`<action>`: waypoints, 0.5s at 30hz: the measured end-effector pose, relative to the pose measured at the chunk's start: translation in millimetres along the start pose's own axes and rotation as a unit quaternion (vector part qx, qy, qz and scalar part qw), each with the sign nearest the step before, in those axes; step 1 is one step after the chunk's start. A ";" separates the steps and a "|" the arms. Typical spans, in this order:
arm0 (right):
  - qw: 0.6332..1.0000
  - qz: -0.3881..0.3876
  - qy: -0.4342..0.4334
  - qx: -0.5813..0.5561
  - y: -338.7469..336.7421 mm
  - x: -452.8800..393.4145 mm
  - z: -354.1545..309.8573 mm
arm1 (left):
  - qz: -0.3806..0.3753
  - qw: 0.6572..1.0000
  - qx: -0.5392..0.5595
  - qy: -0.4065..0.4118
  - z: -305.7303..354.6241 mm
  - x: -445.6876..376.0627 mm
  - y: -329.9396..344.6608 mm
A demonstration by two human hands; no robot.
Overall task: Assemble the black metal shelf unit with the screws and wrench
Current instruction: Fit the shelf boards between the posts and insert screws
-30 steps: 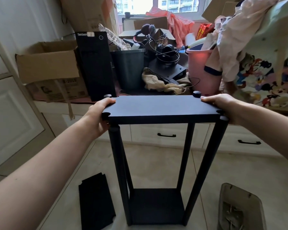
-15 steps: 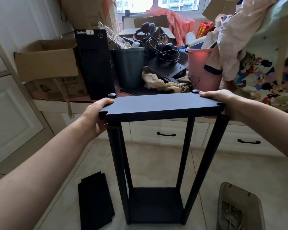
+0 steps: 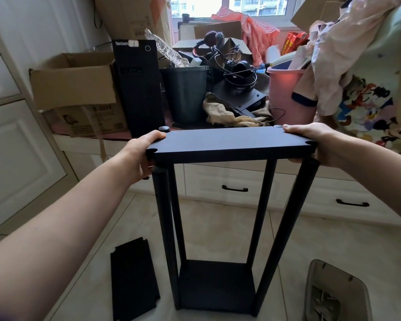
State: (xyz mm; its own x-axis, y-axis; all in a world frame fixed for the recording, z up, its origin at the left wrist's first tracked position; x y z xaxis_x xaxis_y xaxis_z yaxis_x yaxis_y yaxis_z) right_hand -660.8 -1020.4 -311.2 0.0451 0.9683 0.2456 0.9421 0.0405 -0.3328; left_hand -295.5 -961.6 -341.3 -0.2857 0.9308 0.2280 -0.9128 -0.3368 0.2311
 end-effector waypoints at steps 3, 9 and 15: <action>1.000 -0.004 0.004 0.009 -1.2 -3.4 -0.5 | -0.001 1.000 -0.003 -0.013 -0.6 -0.4 1.8; 1.000 -0.006 0.022 -0.008 -2.0 -10.9 0.4 | 0.037 0.999 -0.015 -0.029 -0.8 -1.9 6.9; 0.999 0.002 0.032 -0.017 -4.9 -13.9 2.9 | 0.028 0.999 -0.010 -0.029 -3.3 -4.2 11.2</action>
State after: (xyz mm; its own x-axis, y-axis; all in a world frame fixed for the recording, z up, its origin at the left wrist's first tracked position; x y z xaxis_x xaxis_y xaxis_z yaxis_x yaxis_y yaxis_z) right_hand -667.0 -1033.3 -315.6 0.0683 0.9507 0.3025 0.9523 0.0282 -0.3037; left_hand -305.5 -968.8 -342.8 -0.3206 0.9003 0.2945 -0.9016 -0.3854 0.1966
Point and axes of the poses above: each hand's wrist, its own x-axis away from the middle knuckle, its own y-axis out of the palm, z = x × y, the point moved 9 cm from there along -x, towards the middle knuckle, and after that the axes turned 8 degrees about x, right-handed, at the moved point
